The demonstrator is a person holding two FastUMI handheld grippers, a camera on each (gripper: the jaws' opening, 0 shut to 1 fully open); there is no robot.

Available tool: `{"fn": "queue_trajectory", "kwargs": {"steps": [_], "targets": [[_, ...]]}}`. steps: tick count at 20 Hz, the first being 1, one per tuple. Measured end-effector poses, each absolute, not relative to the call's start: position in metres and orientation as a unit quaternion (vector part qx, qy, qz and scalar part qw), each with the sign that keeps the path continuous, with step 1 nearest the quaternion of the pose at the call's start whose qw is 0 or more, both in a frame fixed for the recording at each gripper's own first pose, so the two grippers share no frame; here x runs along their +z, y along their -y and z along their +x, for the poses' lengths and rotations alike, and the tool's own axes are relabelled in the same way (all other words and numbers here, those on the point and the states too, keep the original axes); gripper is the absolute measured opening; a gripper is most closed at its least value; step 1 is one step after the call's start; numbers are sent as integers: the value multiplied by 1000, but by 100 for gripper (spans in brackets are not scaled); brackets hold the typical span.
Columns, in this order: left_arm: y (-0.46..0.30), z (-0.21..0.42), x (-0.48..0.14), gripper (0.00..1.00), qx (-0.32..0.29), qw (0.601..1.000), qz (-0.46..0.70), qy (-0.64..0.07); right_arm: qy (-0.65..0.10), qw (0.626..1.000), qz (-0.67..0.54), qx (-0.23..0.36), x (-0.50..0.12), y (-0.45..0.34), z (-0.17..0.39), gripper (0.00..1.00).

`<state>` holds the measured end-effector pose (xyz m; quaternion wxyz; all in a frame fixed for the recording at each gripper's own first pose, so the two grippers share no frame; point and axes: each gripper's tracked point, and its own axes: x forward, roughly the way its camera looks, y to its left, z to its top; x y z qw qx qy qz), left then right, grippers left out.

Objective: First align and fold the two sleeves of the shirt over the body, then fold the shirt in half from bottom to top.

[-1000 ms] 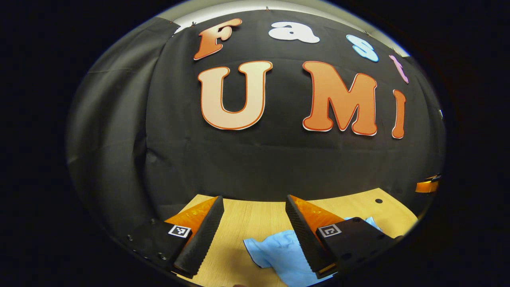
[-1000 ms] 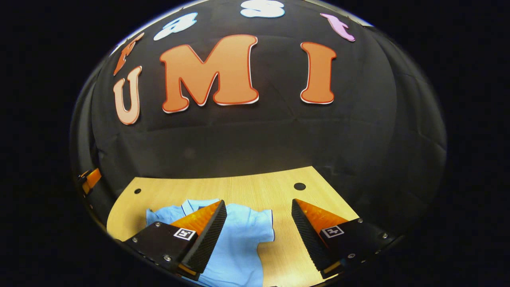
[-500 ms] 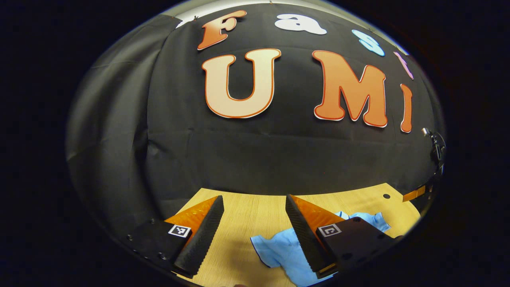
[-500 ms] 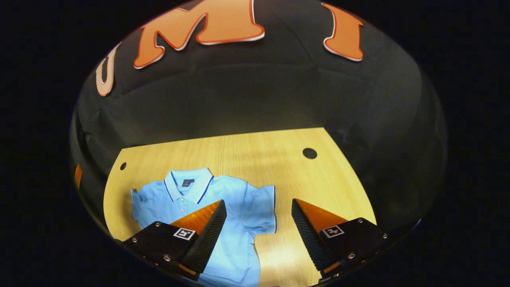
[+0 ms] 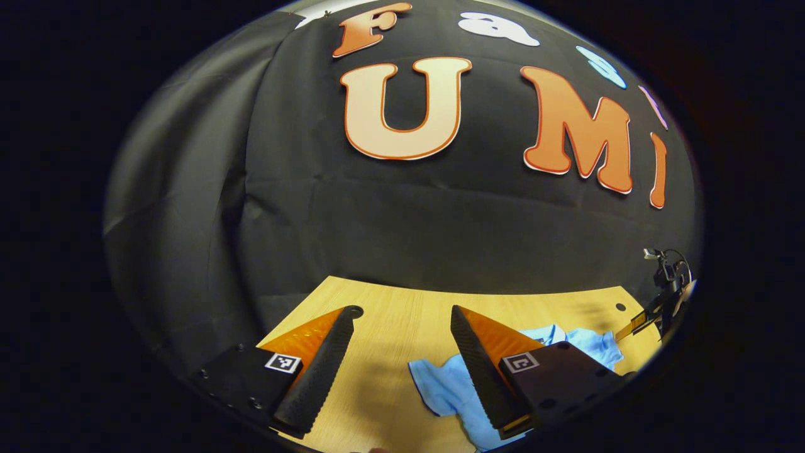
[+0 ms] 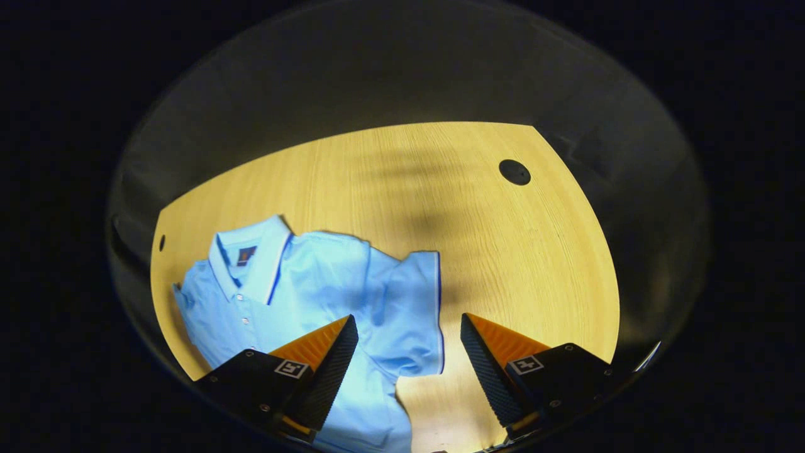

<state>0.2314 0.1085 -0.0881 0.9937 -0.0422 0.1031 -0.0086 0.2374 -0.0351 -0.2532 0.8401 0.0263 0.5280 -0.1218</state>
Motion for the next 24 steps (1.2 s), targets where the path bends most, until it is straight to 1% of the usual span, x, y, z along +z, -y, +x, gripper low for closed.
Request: {"fn": "queue_trajectory", "kwargs": {"steps": [6, 12, 14, 16, 17, 18, 20, 21, 23, 24], "targets": [[-112, 238, -92, 100, -2, 994, -31, -106, -569, 810, 30, -137, -286, 48, 238, 99], [-112, 240, -96, 100, 0, 993, -31, -115, -580, 803, 45, -129, -293, 46, 241, 100], [-111, 240, -97, 100, -1, 993, -33, -117, -585, 799, 55, -129, -294, 45, 240, 97], [-109, 240, -99, 100, -3, 992, -34, -121, -584, 800, 55, -127, -294, 44, 240, 92], [-109, 240, -97, 100, -5, 992, -34, -121, -584, 800, 54, -126, -295, 42, 240, 86], [-108, 239, -96, 100, -6, 992, -34, -119, -583, 801, 54, -126, -297, 41, 240, 74], [-106, 239, -95, 100, -6, 993, -32, -117, -582, 802, 55, -124, -295, 39, 240, 60], [-106, 238, -93, 100, -7, 993, -32, -116, -580, 803, 57, -122, -293, 39, 241, 31], [-104, 237, -92, 100, -9, 993, -31, -116, -578, 805, 56, -119, -293, 37, 243, 8], [-104, 236, -92, 100, -9, 993, -29, -115, -581, 803, 58, -119, -293, 35, 241, 4]]}}
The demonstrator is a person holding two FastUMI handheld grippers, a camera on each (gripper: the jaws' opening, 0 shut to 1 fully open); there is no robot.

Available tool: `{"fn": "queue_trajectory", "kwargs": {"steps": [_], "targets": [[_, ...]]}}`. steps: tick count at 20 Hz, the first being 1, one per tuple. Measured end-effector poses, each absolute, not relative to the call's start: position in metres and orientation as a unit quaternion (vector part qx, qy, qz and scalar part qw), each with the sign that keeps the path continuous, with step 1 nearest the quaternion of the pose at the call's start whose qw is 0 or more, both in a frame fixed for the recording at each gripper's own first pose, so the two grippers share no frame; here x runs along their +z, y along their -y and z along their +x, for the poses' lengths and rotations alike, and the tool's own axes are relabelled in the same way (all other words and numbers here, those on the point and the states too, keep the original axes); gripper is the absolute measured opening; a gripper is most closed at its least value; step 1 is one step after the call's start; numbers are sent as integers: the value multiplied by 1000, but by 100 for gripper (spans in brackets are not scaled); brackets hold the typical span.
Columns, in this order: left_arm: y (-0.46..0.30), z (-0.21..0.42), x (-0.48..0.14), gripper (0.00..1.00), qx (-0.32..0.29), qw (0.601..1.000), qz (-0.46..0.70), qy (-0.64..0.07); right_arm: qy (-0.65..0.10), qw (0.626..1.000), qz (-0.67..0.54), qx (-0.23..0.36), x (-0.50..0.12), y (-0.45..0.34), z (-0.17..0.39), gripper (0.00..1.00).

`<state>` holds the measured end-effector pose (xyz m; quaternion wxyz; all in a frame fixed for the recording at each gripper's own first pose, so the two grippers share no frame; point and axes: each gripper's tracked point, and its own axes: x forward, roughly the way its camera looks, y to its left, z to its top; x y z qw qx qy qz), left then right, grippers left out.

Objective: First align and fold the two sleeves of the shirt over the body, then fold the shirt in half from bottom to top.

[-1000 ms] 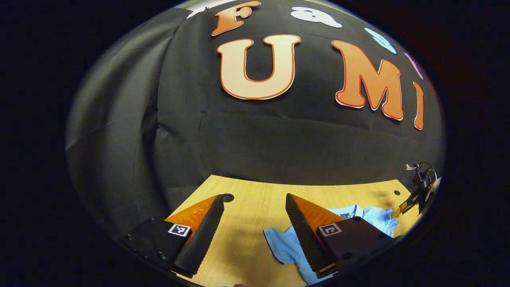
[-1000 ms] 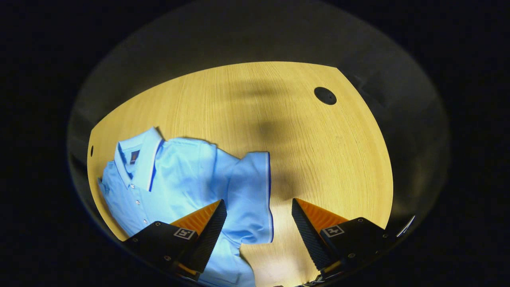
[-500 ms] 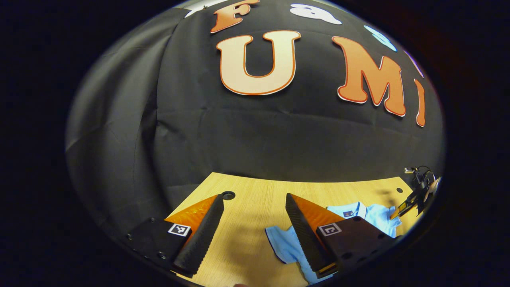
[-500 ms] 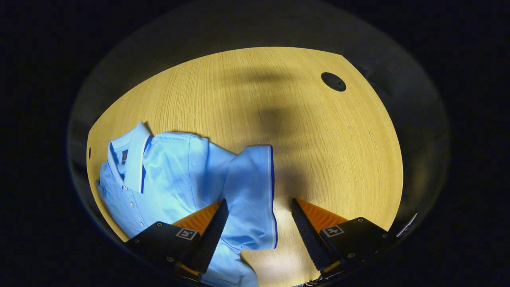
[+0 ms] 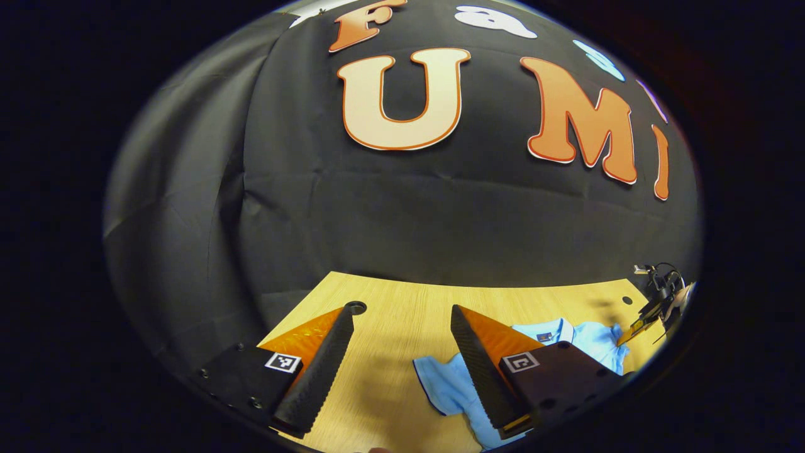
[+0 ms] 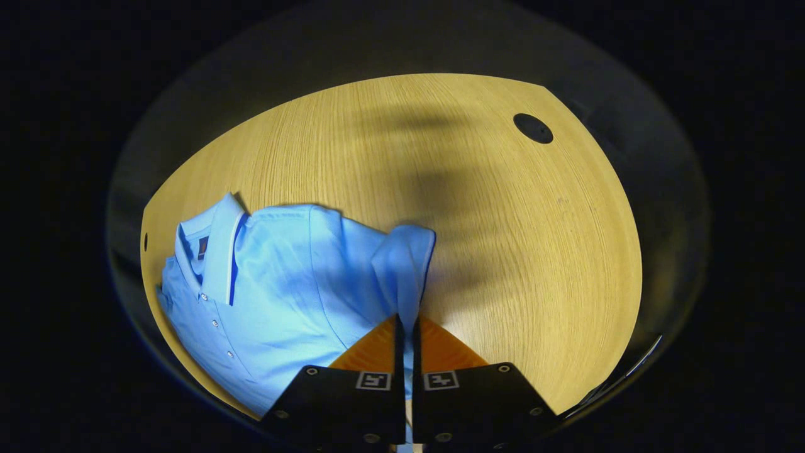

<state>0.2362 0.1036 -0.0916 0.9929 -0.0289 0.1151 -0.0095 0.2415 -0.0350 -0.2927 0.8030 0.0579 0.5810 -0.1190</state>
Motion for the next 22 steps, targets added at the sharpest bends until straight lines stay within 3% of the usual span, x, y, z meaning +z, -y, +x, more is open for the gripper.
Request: {"fn": "queue_trajectory", "kwargs": {"steps": [11, 22], "targets": [[-102, 232, -76, 100, -16, 995, -18, -97, -536, 840, 41, -75, -228, 2, 237, 0], [-113, 226, -75, 100, -13, 995, -18, -93, -522, 852, 39, 0, -212, -108, 239, 2]]}}
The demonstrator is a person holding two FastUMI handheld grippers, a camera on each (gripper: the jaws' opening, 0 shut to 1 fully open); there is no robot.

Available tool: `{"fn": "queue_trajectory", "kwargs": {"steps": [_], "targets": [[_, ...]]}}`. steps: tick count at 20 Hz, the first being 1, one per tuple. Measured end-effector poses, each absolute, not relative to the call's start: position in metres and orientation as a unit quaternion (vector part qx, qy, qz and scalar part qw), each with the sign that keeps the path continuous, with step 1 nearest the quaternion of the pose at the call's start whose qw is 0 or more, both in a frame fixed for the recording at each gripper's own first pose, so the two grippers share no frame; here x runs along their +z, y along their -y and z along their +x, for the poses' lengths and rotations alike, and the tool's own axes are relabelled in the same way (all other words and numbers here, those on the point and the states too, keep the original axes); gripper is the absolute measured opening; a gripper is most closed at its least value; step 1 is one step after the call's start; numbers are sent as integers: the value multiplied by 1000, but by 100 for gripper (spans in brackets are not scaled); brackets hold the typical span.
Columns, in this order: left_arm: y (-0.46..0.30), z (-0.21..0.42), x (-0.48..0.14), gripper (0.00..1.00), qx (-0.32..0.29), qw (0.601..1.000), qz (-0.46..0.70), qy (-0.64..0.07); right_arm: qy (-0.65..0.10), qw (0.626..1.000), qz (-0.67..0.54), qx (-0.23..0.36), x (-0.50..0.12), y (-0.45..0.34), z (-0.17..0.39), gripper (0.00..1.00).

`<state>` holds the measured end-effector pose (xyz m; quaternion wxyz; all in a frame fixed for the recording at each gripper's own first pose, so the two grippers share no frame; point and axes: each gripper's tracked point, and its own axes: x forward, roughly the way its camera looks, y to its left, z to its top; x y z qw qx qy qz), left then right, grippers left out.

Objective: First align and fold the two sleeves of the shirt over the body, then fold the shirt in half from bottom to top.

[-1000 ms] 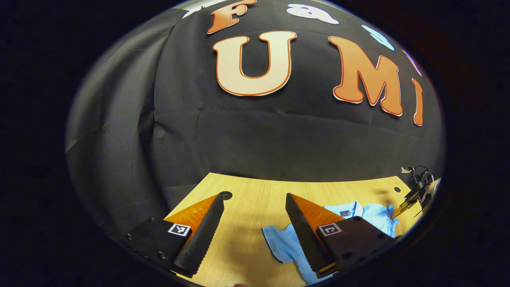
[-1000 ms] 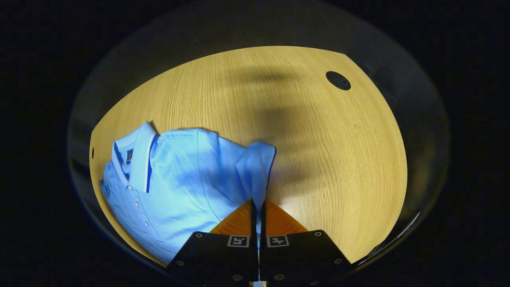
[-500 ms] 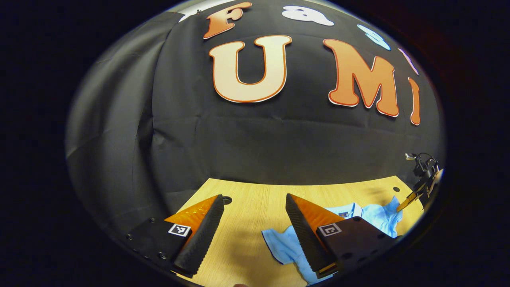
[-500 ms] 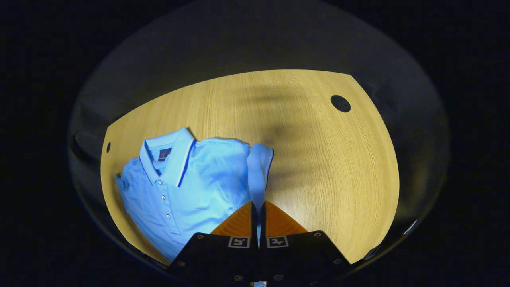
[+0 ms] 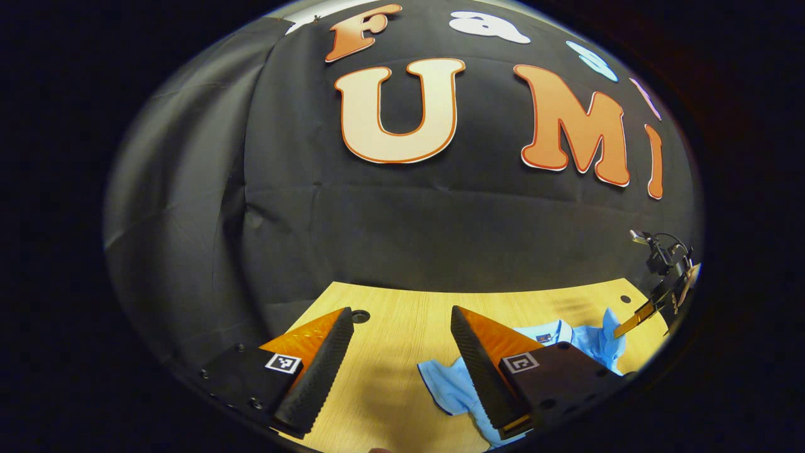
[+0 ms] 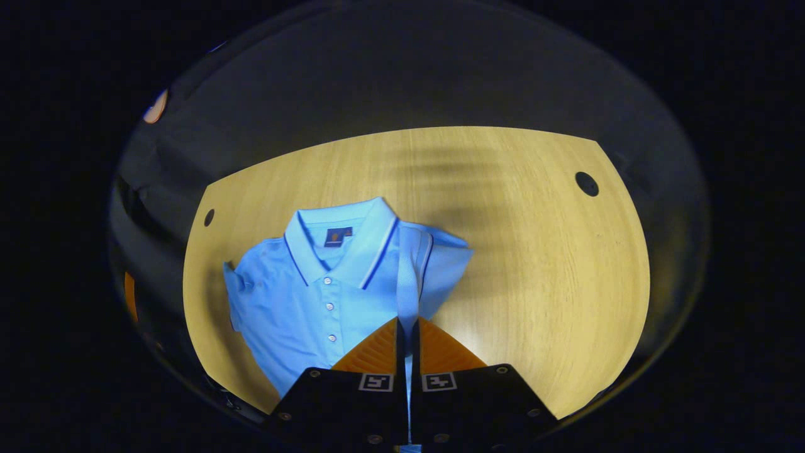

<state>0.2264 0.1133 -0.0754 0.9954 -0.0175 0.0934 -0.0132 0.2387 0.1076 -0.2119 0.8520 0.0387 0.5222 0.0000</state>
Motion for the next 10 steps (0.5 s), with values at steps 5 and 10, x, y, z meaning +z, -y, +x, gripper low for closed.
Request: {"fn": "queue_trajectory", "kwargs": {"steps": [5, 10], "targets": [[-122, 223, -82, 100, -8, 995, -23, -100, -532, 845, 47, 36, -222, -159, 234, 2], [-131, 217, -88, 100, 1, 994, -21, -105, -546, 825, 97, 107, -226, -227, 221, 3]]}}
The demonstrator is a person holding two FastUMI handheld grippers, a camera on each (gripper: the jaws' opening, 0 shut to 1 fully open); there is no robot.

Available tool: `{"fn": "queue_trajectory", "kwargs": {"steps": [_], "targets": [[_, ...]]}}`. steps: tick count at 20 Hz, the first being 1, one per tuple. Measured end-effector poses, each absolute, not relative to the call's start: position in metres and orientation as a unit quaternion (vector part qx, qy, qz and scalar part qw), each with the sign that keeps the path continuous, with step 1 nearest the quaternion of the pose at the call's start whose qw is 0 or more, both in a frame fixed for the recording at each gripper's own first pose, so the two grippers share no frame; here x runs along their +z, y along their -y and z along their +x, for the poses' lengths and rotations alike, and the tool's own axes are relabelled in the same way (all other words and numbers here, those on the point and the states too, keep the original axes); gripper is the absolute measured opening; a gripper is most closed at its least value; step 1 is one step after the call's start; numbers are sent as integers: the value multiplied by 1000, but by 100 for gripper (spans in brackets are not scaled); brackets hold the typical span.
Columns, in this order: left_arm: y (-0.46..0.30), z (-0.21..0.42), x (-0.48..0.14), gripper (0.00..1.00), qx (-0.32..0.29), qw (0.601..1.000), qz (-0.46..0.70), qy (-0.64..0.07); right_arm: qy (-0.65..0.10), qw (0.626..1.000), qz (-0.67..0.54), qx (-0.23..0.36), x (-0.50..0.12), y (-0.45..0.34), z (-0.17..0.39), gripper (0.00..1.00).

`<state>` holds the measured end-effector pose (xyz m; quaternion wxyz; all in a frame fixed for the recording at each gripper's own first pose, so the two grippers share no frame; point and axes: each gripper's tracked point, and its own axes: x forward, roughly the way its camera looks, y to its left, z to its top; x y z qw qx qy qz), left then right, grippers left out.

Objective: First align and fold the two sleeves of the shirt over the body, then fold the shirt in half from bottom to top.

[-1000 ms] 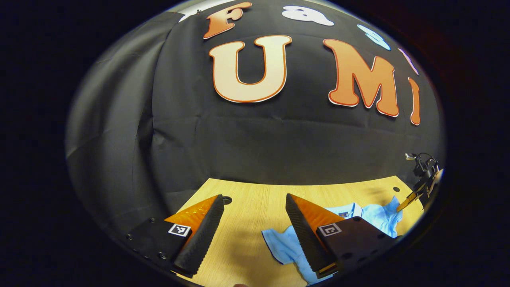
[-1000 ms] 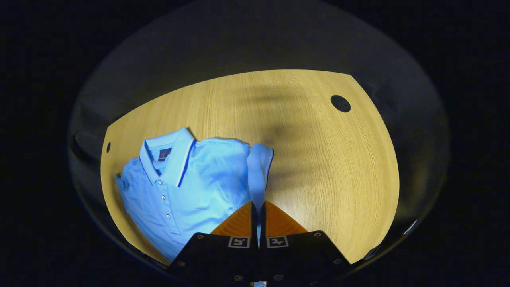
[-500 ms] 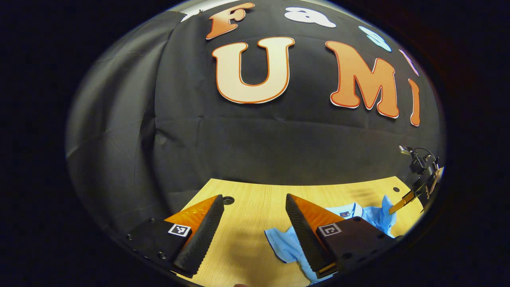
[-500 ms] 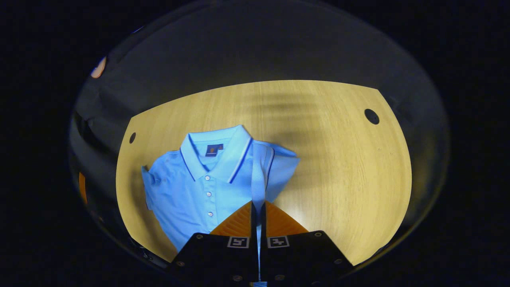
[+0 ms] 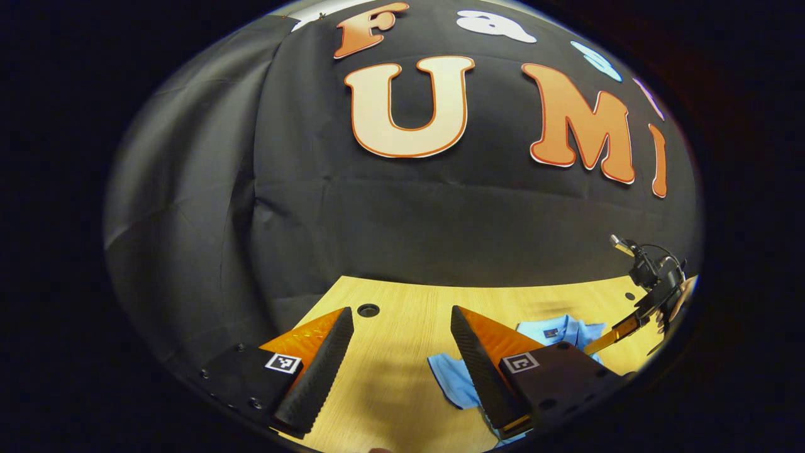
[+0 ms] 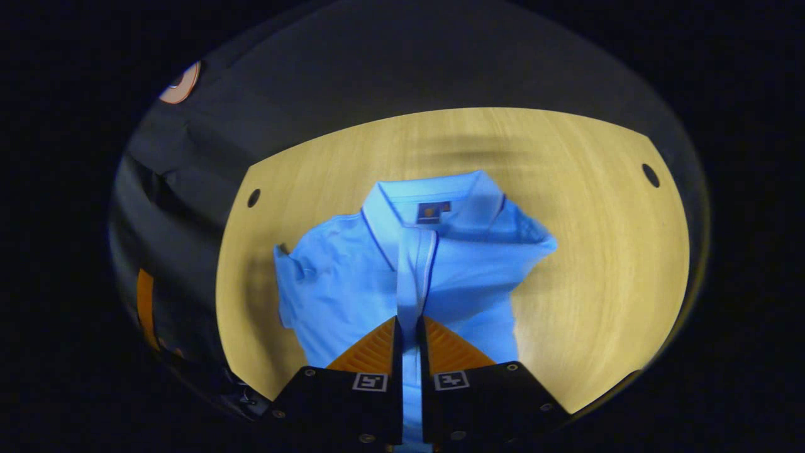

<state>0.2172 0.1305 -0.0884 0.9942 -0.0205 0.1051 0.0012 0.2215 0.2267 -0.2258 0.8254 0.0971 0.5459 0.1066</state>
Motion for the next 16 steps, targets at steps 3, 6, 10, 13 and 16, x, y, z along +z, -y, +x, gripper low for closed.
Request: {"fn": "queue_trajectory", "kwargs": {"steps": [3, 6, 10, 13, 16], "targets": [[-133, 214, -90, 100, 6, 994, -21, -109, -534, 826, 116, 138, -217, -248, 219, 37], [-134, 213, -96, 100, 8, 993, -27, -116, -506, 847, 95, 131, -206, -233, 224, 86], [-131, 216, -97, 100, 13, 992, -18, -122, -463, 876, 78, 113, -184, -213, 229, 98], [-121, 218, -101, 100, 8, 991, -15, -134, -437, 889, 82, 111, -161, -202, 223, 99], [-105, 220, -107, 99, -10, 987, -15, -158, -410, 903, 71, 108, -141, -186, 221, 99]]}}
